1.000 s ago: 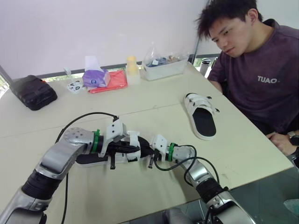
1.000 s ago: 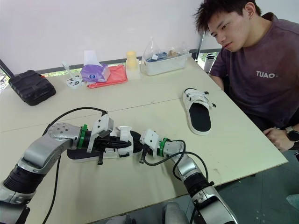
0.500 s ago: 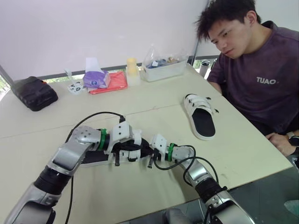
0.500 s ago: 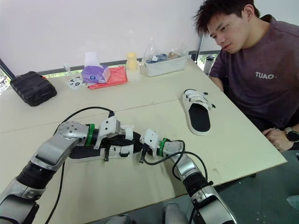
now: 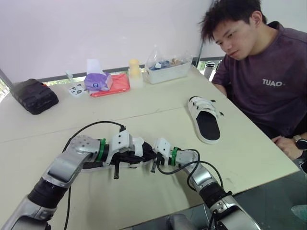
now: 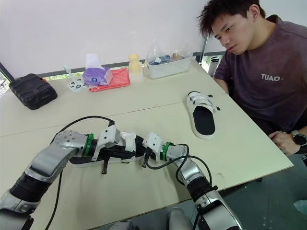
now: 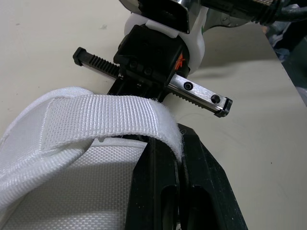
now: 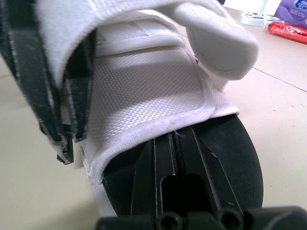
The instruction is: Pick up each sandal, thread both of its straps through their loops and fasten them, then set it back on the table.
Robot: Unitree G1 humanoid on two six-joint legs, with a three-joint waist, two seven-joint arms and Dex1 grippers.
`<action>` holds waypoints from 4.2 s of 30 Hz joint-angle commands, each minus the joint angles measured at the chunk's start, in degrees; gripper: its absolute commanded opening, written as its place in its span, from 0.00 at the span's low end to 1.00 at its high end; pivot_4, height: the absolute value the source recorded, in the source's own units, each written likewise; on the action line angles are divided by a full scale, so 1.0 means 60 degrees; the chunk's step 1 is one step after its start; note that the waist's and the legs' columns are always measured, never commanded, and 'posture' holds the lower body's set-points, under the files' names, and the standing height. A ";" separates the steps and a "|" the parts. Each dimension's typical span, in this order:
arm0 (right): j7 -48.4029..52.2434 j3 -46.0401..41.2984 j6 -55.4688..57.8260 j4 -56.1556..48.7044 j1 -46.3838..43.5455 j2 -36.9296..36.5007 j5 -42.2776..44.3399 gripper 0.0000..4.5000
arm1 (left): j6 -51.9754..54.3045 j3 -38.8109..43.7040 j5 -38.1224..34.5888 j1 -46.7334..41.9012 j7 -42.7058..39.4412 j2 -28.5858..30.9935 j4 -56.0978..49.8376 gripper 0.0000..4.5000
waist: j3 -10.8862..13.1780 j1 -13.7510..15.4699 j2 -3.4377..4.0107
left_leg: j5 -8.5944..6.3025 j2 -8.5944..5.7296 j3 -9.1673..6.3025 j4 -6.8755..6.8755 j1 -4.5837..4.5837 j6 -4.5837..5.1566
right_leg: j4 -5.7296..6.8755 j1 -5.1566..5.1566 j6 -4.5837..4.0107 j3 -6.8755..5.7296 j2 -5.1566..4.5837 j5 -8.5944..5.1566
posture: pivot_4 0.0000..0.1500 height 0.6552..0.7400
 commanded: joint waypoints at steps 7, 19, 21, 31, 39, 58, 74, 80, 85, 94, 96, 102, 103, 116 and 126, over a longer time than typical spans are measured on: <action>0.0228 0.0757 0.0703 0.1580 0.0494 -0.0044 -0.0729 0.00 | 0.0759 0.0742 -0.0502 -0.0158 0.0872 -0.0377 -0.0336 0.51 | -0.0002 0.0011 0.0007 | -0.0001 0.0018 -0.0003 0.0002 0.0006 0.0001 | 0.0009 0.0003 -0.0021 -0.0008 0.0017 0.0002 | 1.00 1.00; 0.0368 0.0752 0.0285 0.2592 -0.0038 -0.0075 -0.0849 0.00 | 0.5596 0.4977 -0.4942 0.2753 0.1779 0.1395 -0.4057 0.82 | 0.0006 -0.0036 0.0016 | -0.0003 0.0035 0.0006 -0.0001 0.0044 0.0002 | 0.0019 0.0023 -0.0046 -0.0011 0.0021 -0.0008 | 1.00 1.00; 0.0378 0.0730 0.0206 0.2791 -0.0138 -0.0036 -0.0842 0.00 | 0.5430 0.4869 -0.4905 0.3202 0.2008 0.1397 -0.4308 0.82 | 0.0018 0.0011 0.0018 | -0.0003 0.0035 0.0003 -0.0002 0.0093 0.0002 | 0.0021 0.0053 -0.0070 -0.0006 0.0019 -0.0021 | 1.00 1.00; 0.0448 0.0761 -0.0003 0.3119 -0.0250 -0.0041 -0.0900 0.00 | 0.2858 0.2748 -0.2511 0.3816 0.2848 0.0751 -0.3002 0.82 | 0.0008 -0.0002 0.0013 | -0.0025 0.0049 -0.0008 -0.0005 0.0161 -0.0035 | 0.0021 0.0138 -0.0110 -0.0009 0.0027 -0.0045 | 1.00 1.00; 0.0439 0.0736 -0.0014 0.3113 -0.0260 -0.0071 -0.0907 0.00 | 0.2244 0.2115 -0.2163 0.3345 0.2863 0.0232 -0.2209 0.82 | 0.0009 0.0014 0.0011 | -0.0026 0.0053 -0.0007 -0.0003 0.0151 -0.0038 | 0.0022 0.0128 -0.0111 -0.0010 0.0029 -0.0044 | 1.00 1.00; 0.0374 0.0774 0.0032 0.2927 -0.0098 -0.0060 -0.0897 0.00 | 0.2478 0.1497 -0.1789 0.2542 0.3403 -0.0644 -0.1688 0.22 | 0.0008 0.0018 0.0017 | -0.0026 0.0049 -0.0015 -0.0001 0.0154 -0.0038 | 0.0022 0.0138 -0.0109 -0.0014 0.0028 -0.0045 | 1.00 1.00; 0.0478 0.0854 0.0021 0.2835 0.0043 -0.0161 -0.0955 0.00 | 0.3723 0.1356 -0.3411 0.4021 0.0871 0.1995 -0.3416 0.02 | 0.0011 -0.0007 0.0022 | -0.0027 0.0059 -0.0007 -0.0021 0.0149 -0.0038 | 0.0022 0.0108 -0.0125 -0.0009 0.0032 -0.0055 | 1.00 1.00; 0.0491 0.0848 0.0005 0.2896 -0.0015 -0.0148 -0.0978 0.00 | 0.4158 0.1906 -0.4402 0.3253 0.1381 0.1393 -0.3137 0.02 | 0.0011 -0.0017 0.0023 | -0.0042 0.0061 0.0000 -0.0029 0.0148 -0.0044 | 0.0021 0.0102 -0.0142 -0.0009 0.0035 -0.0066 | 1.00 1.00; 0.0453 0.0877 0.0005 0.2910 -0.0033 -0.0106 -0.0992 0.00 | 0.5584 0.3559 -0.6806 0.1220 0.3951 -0.1093 -0.1844 0.02 | 0.0012 0.0006 -0.0022 | -0.0041 0.0060 -0.0030 0.0001 0.0147 -0.0046 | 0.0023 0.0131 -0.0136 -0.0038 0.0035 -0.0063 | 1.00 1.00; 0.0416 0.0864 0.0006 0.2904 -0.0011 -0.0134 -0.0990 0.00 | 0.6177 0.4135 -0.6348 -0.0238 0.6975 -0.2494 0.0735 0.02 | -0.0002 0.0020 -0.0012 | -0.0030 0.0054 -0.0027 -0.0006 0.0152 -0.0070 | 0.0025 0.0128 -0.0112 -0.0036 0.0039 -0.0049 | 1.00 1.00; 0.0417 0.0877 0.0006 0.2863 0.0034 -0.0148 -0.0991 0.00 | 0.6219 0.4265 -0.6230 -0.0559 0.7531 -0.2726 0.1162 0.08 | -0.0003 0.0023 -0.0012 | -0.0027 0.0051 -0.0029 -0.0006 0.0153 -0.0078 | 0.0025 0.0131 -0.0125 -0.0036 0.0039 -0.0056 | 1.00 1.00; 0.0397 0.0885 0.0040 0.2809 0.0069 -0.0144 -0.0976 0.00 | 0.6080 0.4160 -0.6087 -0.0764 0.7323 -0.2659 0.0984 0.65 | -0.0012 0.0008 0.0003 | -0.0022 0.0050 -0.0029 -0.0011 0.0158 -0.0105 | 0.0025 0.0139 -0.0111 -0.0036 0.0035 -0.0048 | 1.00 1.00; 0.0400 0.0883 0.0045 0.2810 0.0066 -0.0144 -0.0973 0.00 | 0.5866 0.4119 -0.5936 -0.0788 0.7216 -0.2599 0.0941 0.75 | -0.0011 0.0010 0.0004 | -0.0022 0.0050 -0.0027 -0.0011 0.0160 -0.0114 | 0.0025 0.0139 -0.0108 -0.0035 0.0035 -0.0046 | 1.00 1.00; 0.0376 0.0872 -0.0013 0.3039 -0.0117 -0.0078 -0.1006 0.00 | 0.2924 0.2486 -0.3247 -0.2397 0.4168 -0.0834 0.2204 0.75 | -0.0011 0.0003 0.0019 | -0.0014 0.0040 -0.0019 -0.0022 0.0162 -0.0140 | 0.0024 0.0135 -0.0125 -0.0031 0.0040 -0.0056 | 1.00 1.00; 0.0362 0.0883 -0.0021 0.3104 -0.0189 -0.0033 -0.1020 0.00 | 0.2580 0.1441 -0.2361 -0.2794 0.1845 -0.0825 0.4232 0.75 | -0.0004 -0.0005 0.0008 | -0.0015 0.0044 -0.0022 -0.0019 0.0147 -0.0134 | 0.0025 0.0117 -0.0127 -0.0035 0.0048 -0.0057 | 1.00 1.00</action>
